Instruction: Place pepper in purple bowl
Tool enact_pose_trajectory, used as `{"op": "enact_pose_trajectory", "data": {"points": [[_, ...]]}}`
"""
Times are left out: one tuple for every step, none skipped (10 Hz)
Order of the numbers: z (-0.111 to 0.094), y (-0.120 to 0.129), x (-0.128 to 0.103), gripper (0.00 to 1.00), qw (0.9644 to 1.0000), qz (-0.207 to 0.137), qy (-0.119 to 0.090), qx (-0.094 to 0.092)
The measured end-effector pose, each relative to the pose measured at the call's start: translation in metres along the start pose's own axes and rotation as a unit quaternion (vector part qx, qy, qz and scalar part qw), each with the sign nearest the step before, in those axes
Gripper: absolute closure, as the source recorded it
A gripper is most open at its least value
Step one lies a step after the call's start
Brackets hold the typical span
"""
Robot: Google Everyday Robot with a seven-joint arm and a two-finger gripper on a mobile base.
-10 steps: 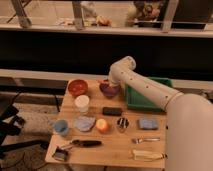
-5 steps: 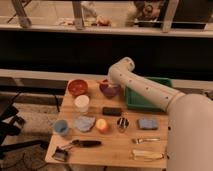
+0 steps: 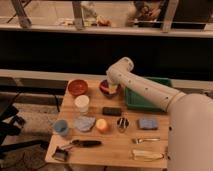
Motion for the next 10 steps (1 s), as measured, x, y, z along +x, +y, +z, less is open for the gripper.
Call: {"op": "enact_pose_trajectory", "data": {"points": [[-0.003, -0.002, -0.003, 0.22, 1.0, 0.0, -0.002, 0.003], [-0.003, -0.003, -0.001, 0.29, 0.9999, 0.009, -0.002, 0.005], [0.0, -0.002, 0.006, 0.39, 0.9998, 0.019, -0.002, 0.008], [0.001, -0.001, 0.019, 0.5, 0.9995, 0.03, 0.0, 0.012], [0.001, 0.002, 0.031, 0.59, 0.9992, 0.038, 0.0, 0.014], [0.001, 0.001, 0.036, 0.72, 0.999, 0.04, 0.0, 0.018], [0.002, 0.0, 0.036, 0.8, 0.9987, 0.047, 0.001, 0.02], [0.004, -0.001, 0.035, 0.88, 0.9984, 0.052, 0.0, 0.023], [0.006, -0.001, 0.036, 0.96, 0.9982, 0.055, 0.0, 0.024], [0.007, -0.001, 0.041, 0.99, 0.9979, 0.06, 0.002, 0.025]]}}
